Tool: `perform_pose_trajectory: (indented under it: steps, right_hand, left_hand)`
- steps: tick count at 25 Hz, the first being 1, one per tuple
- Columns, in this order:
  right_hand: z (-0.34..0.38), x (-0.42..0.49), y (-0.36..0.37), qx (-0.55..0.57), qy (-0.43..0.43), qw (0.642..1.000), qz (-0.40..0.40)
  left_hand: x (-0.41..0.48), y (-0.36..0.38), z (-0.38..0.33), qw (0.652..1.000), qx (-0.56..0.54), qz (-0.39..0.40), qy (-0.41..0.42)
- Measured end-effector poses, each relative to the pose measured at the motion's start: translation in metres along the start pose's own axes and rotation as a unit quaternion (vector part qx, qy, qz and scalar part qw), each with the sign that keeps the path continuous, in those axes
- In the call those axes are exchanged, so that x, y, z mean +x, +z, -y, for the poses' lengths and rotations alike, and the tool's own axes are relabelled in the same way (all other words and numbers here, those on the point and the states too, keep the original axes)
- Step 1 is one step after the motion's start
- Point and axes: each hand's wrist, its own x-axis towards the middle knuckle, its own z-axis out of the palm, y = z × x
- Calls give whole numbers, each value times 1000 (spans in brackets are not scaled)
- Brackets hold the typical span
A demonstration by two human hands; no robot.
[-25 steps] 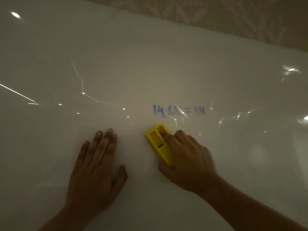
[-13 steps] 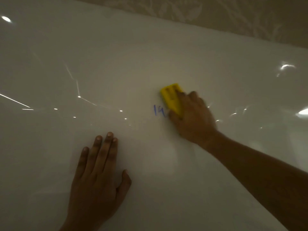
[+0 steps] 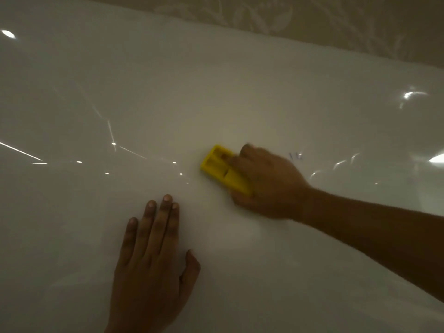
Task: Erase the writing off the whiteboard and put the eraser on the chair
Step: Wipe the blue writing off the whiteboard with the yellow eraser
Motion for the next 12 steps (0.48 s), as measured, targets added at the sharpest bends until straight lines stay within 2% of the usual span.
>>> perform_pose_trajectory:
  steps: [2,3,4,5,7,8,9,10,12]
  right_hand:
    - [-14,-24,-7,-39,-142,986,73]
    - [-33,-29,-11,-68,-155,983,75]
    - [-54,-31,-17,-84,-109,989,60]
    - [-76,-29,-23,-99,-10,995,29]
    - [-108,-27,-30,-106,222,969,-11]
    - [-107,-28,-27,-88,277,957,-21]
    - [-96,-35,-23,-71,271,959,-27]
    - [-79,-49,-18,-53,204,977,-32]
    - [-36,-89,-9,-1,-34,999,17]
  left_hand:
    - [0,0,0,1000,-1,0,3]
    - [0,0,0,1000,-4,1,3]
    - [0,0,0,1000,-6,1,3]
    - [-1,1,1,1000,-8,-1,3]
    - [-3,2,0,1000,-9,-8,-1]
    - [-4,3,-1,1000,-11,-12,-4]
    - [-5,3,-1,1000,-10,-13,-5]
    - [-5,3,-1,1000,-10,-13,-4]
    - [-5,3,-1,1000,-10,-13,-4]
